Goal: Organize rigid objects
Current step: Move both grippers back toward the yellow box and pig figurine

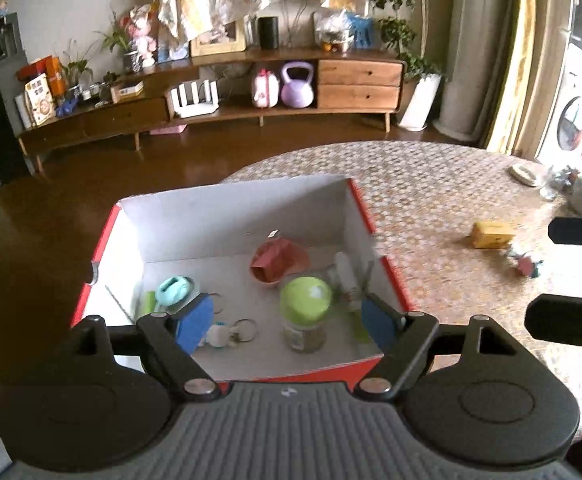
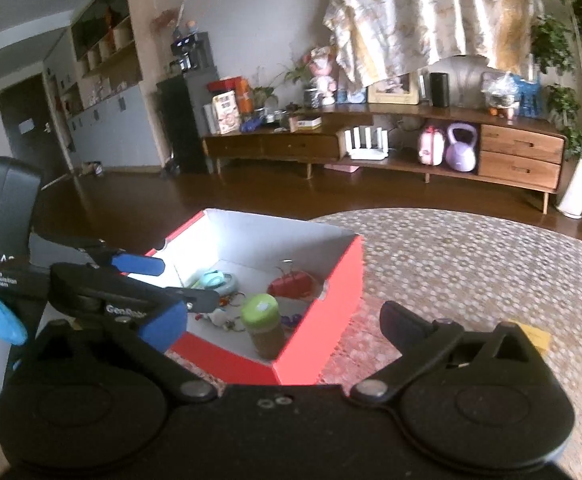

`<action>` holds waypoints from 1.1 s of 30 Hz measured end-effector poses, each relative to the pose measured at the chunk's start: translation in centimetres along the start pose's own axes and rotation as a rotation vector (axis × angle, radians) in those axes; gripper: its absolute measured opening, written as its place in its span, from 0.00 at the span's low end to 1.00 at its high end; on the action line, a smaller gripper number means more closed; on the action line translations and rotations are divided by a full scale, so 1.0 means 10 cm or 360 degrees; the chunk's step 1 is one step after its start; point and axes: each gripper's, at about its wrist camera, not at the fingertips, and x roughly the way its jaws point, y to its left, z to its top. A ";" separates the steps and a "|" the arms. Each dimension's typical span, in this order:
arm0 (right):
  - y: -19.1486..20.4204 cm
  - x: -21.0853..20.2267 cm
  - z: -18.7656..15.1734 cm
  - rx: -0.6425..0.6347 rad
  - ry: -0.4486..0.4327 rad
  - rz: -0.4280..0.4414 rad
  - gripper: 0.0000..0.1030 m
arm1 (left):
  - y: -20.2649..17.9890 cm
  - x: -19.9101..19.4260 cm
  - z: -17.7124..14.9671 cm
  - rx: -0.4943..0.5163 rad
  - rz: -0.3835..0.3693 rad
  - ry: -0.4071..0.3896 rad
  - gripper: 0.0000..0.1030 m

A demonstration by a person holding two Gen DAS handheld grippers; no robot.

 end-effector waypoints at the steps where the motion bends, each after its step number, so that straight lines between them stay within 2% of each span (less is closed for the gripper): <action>1: -0.04 -0.06 -0.03 0.0005 -0.0011 -0.0013 1.00 | -0.03 -0.02 -0.01 -0.0005 -0.0016 -0.0010 0.80; 5: -0.19 -0.26 -0.14 0.0010 -0.0049 -0.0084 1.00 | -0.23 -0.07 0.00 -0.0008 -0.0080 -0.0044 0.83; 9: -0.33 -0.44 -0.32 0.0017 -0.0090 -0.0167 1.00 | -0.45 -0.08 0.00 0.0006 -0.0165 -0.0071 0.93; 16: -0.65 -0.60 -0.56 0.0035 -0.0114 -0.0317 1.00 | -0.91 0.03 0.02 -0.0005 -0.0352 -0.0094 0.97; 19: -0.82 -0.60 -0.64 0.0063 -0.0116 -0.0389 1.00 | -1.11 0.11 0.06 0.0011 -0.0394 -0.0110 0.98; 27: -1.19 -0.44 -0.85 0.0021 -0.0055 -0.0495 1.00 | -1.61 0.53 0.24 0.0008 -0.0445 -0.0079 1.00; 30: -1.32 -0.35 -0.93 0.0017 -0.0020 -0.0499 1.00 | -1.83 0.76 0.28 0.0064 -0.0425 0.0003 1.00; 33: -1.42 -0.27 -0.98 0.0008 0.0002 -0.0506 1.00 | -2.00 1.00 0.33 0.0048 -0.0381 0.0062 1.00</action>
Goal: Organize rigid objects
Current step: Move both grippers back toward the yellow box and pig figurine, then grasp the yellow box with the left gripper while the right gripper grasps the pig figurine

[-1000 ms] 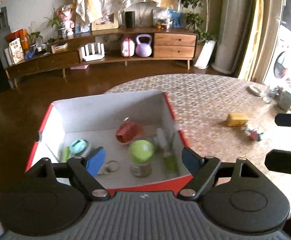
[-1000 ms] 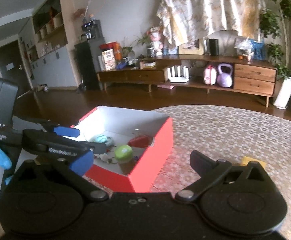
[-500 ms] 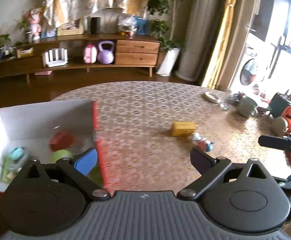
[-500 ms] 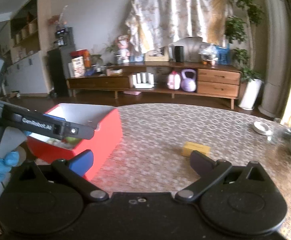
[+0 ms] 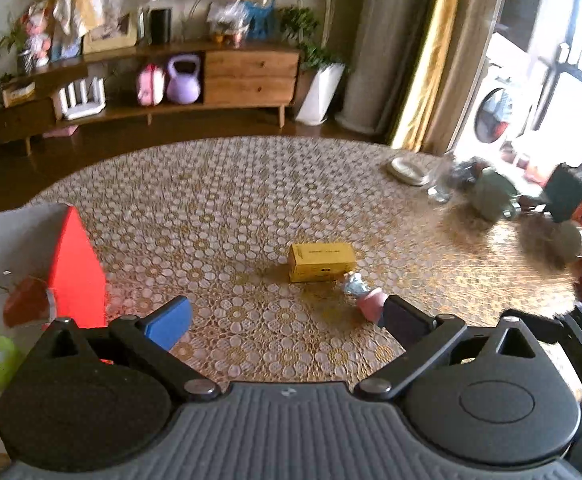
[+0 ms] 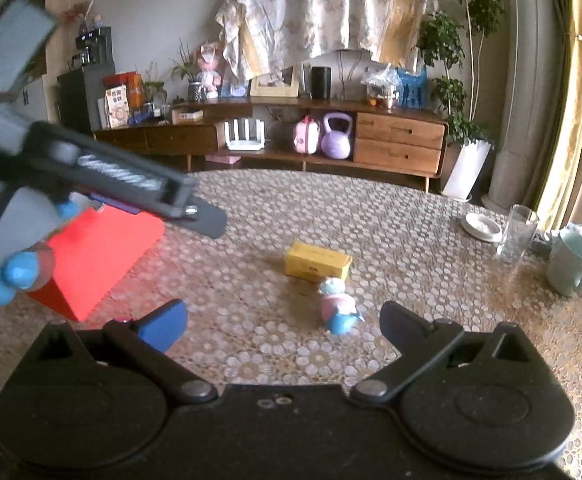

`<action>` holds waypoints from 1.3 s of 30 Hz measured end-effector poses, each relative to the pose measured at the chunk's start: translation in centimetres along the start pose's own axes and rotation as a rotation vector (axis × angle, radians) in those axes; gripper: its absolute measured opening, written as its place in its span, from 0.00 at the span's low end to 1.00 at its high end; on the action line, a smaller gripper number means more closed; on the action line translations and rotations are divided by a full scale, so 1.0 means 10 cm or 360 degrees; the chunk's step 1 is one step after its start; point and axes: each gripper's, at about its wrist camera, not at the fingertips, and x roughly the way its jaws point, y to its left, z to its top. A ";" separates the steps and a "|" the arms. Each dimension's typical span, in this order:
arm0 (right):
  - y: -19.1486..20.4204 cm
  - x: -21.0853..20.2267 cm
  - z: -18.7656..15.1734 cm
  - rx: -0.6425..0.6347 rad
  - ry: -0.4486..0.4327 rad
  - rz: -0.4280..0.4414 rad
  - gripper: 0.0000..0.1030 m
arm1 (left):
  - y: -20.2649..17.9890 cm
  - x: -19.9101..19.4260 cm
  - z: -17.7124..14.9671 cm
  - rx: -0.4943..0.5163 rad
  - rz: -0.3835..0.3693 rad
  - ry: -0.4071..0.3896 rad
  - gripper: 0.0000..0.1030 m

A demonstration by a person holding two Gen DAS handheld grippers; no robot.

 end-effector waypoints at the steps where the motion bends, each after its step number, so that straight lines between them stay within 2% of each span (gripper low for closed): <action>1: -0.02 0.04 -0.01 -0.0010 0.0005 -0.0002 1.00 | -0.03 0.08 0.02 -0.0012 -0.0008 0.0012 1.00; 4: -0.12 0.16 -0.05 -0.0015 0.0029 0.0000 1.00 | -0.12 0.32 0.09 -0.0017 -0.0004 0.0038 1.00; 13: -0.32 0.53 -0.10 0.0004 0.0101 0.0021 0.98 | -0.48 1.00 0.29 0.0121 0.0022 0.0123 1.00; 22: -0.45 0.84 -0.15 0.0067 0.0172 0.0039 0.93 | -0.50 1.53 0.40 0.0112 0.0044 0.0256 1.00; 27: -0.40 0.94 -0.15 0.0027 0.0179 0.0023 0.86 | -0.44 1.70 0.40 0.0055 0.0073 0.0287 1.00; 37: -0.34 1.11 -0.13 -0.0015 0.0194 -0.0020 0.72 | -0.41 1.81 0.34 0.0072 0.0158 0.0302 0.99; 39: -0.34 1.13 -0.13 -0.0021 0.0195 -0.0037 0.67 | -0.39 1.81 0.33 0.0071 0.0161 0.0296 0.98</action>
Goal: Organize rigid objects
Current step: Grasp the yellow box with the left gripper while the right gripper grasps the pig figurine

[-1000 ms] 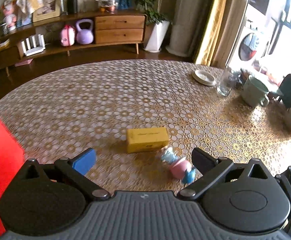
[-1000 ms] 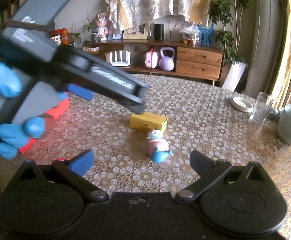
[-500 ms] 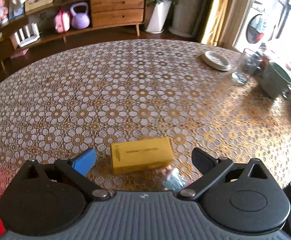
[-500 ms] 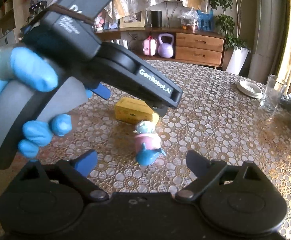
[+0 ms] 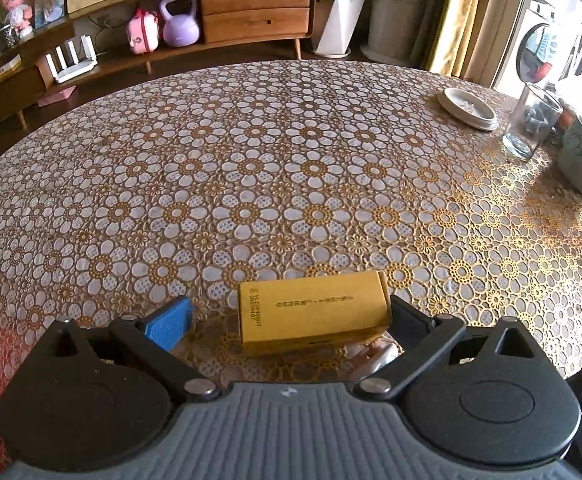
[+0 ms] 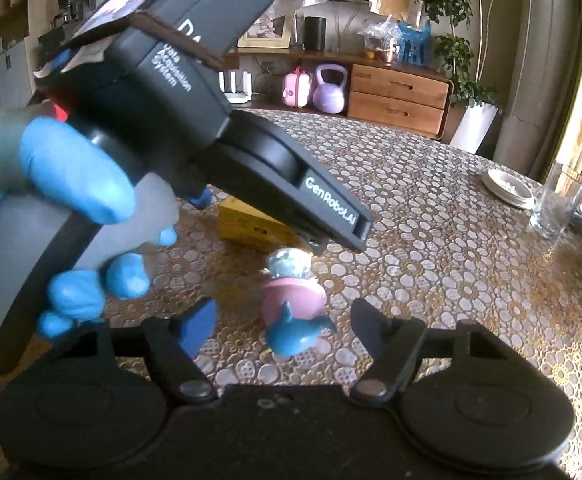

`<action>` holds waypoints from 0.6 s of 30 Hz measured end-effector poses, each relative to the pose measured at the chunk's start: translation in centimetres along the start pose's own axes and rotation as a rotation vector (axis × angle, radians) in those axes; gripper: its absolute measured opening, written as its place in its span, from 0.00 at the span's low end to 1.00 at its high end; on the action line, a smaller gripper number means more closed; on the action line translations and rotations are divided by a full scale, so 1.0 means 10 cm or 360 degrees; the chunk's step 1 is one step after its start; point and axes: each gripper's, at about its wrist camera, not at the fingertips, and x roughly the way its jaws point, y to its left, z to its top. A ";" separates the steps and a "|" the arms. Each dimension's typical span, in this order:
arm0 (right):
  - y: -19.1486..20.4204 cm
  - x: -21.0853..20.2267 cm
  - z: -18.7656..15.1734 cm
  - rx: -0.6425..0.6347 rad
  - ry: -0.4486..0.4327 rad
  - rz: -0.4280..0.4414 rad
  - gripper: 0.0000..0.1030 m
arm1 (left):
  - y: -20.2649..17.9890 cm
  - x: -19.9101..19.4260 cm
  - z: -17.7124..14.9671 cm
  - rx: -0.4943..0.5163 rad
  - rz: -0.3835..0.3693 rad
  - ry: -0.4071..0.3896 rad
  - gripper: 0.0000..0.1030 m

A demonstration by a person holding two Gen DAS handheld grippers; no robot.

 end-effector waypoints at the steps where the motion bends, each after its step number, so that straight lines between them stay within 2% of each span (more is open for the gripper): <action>1: -0.01 0.01 0.00 0.0003 0.0003 -0.0002 0.65 | 0.00 0.00 0.00 0.0008 0.0004 -0.0002 0.97; 4: -0.03 0.05 0.01 0.0019 0.0011 -0.0018 0.61 | -0.01 -0.04 -0.01 0.0037 -0.0014 -0.0018 0.90; 6: -0.03 0.06 0.01 0.0030 0.0012 -0.0025 0.57 | -0.02 -0.05 -0.02 0.0049 -0.0043 -0.0022 0.79; 8: -0.03 0.08 0.01 0.0034 0.0015 -0.0039 0.53 | -0.06 -0.04 -0.01 0.0061 -0.0064 -0.0030 0.73; 15: -0.05 0.09 0.03 0.0057 0.0013 -0.0042 0.39 | -0.08 -0.02 -0.03 0.0072 -0.0036 -0.0049 0.72; 18: -0.05 0.08 0.04 0.0078 0.0011 -0.0035 0.38 | -0.05 -0.03 -0.03 0.0062 -0.0036 -0.0050 0.72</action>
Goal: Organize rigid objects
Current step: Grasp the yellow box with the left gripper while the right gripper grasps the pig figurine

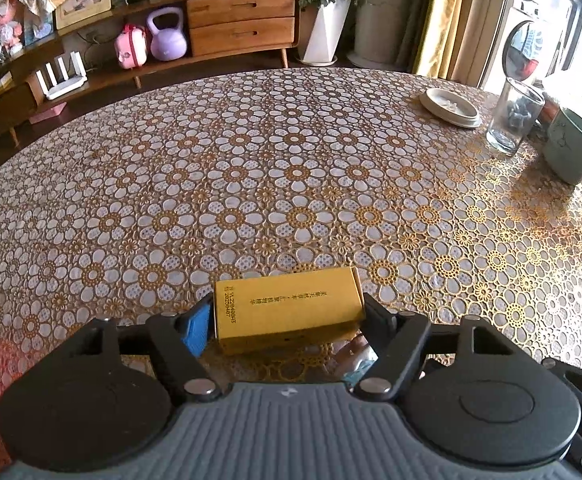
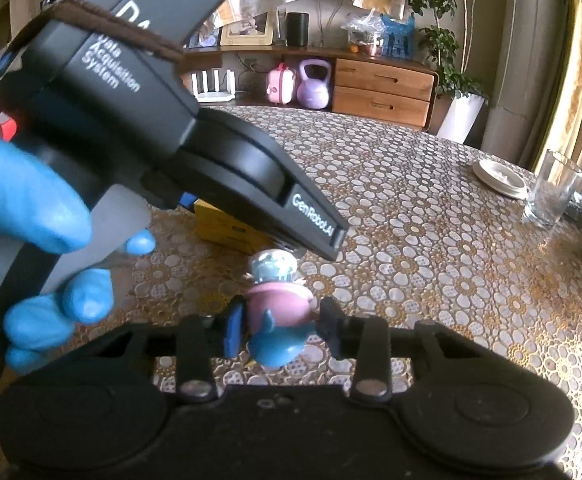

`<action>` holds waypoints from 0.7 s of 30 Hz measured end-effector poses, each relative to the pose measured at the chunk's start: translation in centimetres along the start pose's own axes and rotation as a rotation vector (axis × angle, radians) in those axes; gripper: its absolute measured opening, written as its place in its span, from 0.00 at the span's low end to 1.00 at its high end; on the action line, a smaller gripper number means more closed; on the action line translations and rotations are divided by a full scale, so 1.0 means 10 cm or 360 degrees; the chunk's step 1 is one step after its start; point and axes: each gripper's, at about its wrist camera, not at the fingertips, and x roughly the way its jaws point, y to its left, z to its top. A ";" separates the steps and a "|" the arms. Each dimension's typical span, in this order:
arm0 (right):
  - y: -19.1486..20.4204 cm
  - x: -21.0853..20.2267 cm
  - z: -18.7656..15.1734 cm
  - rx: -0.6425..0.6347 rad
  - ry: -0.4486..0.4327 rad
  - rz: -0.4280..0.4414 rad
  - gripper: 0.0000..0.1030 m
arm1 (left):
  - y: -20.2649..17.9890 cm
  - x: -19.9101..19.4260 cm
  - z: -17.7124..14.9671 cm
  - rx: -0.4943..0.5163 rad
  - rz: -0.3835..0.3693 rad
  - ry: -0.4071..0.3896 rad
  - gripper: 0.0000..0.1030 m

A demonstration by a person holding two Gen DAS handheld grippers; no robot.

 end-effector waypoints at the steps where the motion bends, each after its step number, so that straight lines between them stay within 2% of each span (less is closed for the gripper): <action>1: 0.00 -0.01 -0.01 0.0007 -0.0003 0.0002 0.38 | 0.01 -0.02 -0.01 -0.0004 0.0001 -0.0001 0.72; 8: -0.02 -0.14 -0.02 0.0082 -0.0004 -0.0013 0.37 | 0.11 -0.15 -0.05 -0.0071 0.0000 -0.0016 0.72; 12: 0.01 -0.23 -0.06 0.0059 0.0004 -0.0025 0.35 | 0.18 -0.26 -0.09 -0.0093 -0.0010 -0.0028 0.72; 17: 0.05 -0.39 -0.13 0.0049 0.0008 -0.0042 0.35 | 0.30 -0.47 -0.21 -0.0126 -0.0012 -0.0027 0.72; 21: 0.01 -0.57 -0.15 0.0118 -0.0006 -0.0025 0.35 | 0.38 -0.67 -0.34 -0.0134 -0.0018 -0.0032 0.72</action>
